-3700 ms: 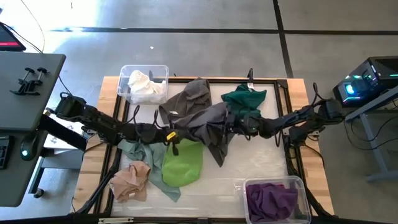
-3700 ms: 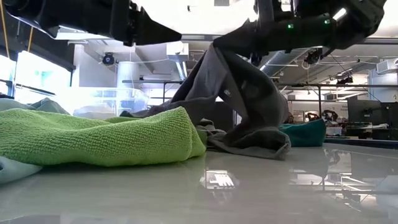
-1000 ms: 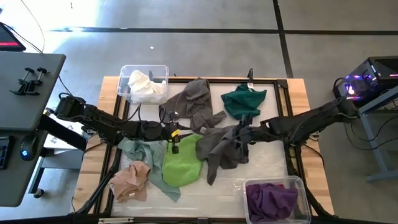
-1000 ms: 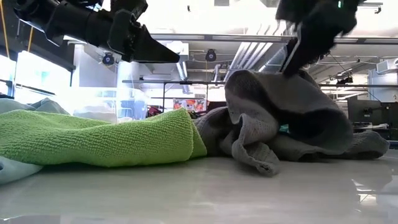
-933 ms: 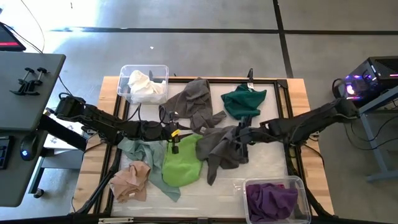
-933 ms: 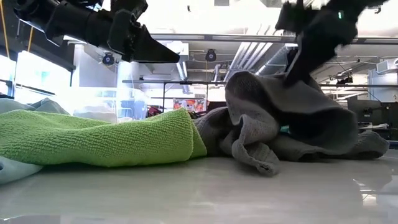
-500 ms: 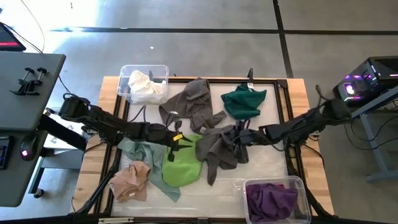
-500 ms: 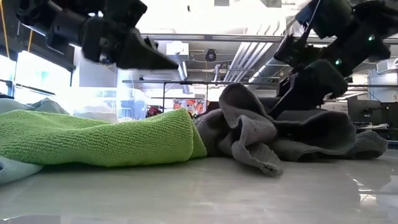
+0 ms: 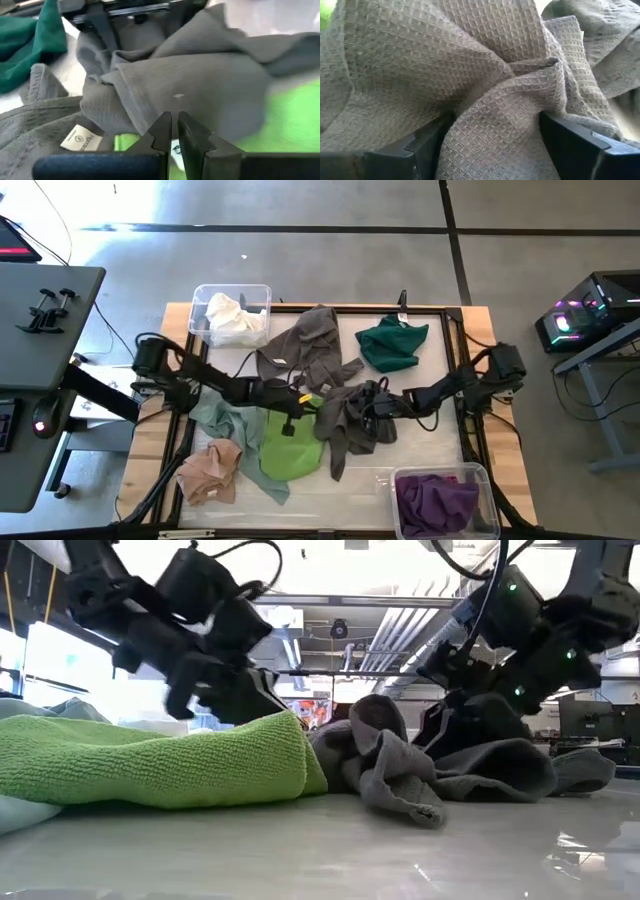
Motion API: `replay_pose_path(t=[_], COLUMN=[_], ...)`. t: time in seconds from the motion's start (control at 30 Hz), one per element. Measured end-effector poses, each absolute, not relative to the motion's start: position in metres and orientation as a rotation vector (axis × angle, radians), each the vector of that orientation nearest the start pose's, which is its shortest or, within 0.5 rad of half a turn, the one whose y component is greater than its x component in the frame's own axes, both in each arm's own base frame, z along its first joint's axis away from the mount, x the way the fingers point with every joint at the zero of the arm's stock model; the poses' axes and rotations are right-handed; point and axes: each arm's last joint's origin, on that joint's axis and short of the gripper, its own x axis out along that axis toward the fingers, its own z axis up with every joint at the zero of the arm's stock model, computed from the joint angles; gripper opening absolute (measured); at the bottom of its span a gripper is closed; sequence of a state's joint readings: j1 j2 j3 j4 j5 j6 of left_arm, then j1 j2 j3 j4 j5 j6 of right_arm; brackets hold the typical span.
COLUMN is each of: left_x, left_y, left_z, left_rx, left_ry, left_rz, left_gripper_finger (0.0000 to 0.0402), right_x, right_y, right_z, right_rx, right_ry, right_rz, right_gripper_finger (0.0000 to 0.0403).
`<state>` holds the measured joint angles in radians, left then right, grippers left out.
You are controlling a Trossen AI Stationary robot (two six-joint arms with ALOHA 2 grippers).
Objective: Sort towels by color in basket
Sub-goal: Put the gray towel into the bottom transparent bin
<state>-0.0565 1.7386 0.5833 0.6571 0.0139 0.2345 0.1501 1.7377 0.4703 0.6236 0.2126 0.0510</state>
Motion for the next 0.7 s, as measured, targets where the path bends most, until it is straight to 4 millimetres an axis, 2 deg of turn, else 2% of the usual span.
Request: replay_pose_path(t=[0.1,0.2,0.4,0.5,0.6,0.7], left_x=[0.316,0.328,0.341,0.339,0.331,0.32], left_y=[-0.014,-0.012,-0.012,-0.018,-0.027,-0.035], left_z=[0.114,0.109,0.102,0.111,0.13,0.151], left_rx=[0.231,0.231,0.244,0.292,0.391,0.464], left_ry=[0.495,0.502,0.532,0.559,0.581,0.599], left_rz=[-0.109,-0.104,-0.06,0.034,0.121,0.211], left_gripper_finger=[0.0012,0.0008,0.0007,0.0007,0.0007,0.0007], right_x=[0.273,0.275,0.276,0.276,0.273,0.267], right_y=[0.034,0.034,0.033,0.034,0.039,0.046], right_z=[0.082,0.072,0.061,0.064,0.075,0.097], right_rx=[-0.059,-0.043,0.004,0.028,0.044,0.062], right_ry=[0.615,0.611,0.606,0.601,0.594,0.557], right_rz=[-0.111,-0.134,-0.184,-0.184,-0.183,-0.162], right_gripper_finger=[0.0275,0.0233,0.0095,0.0031,0.0031,0.004])
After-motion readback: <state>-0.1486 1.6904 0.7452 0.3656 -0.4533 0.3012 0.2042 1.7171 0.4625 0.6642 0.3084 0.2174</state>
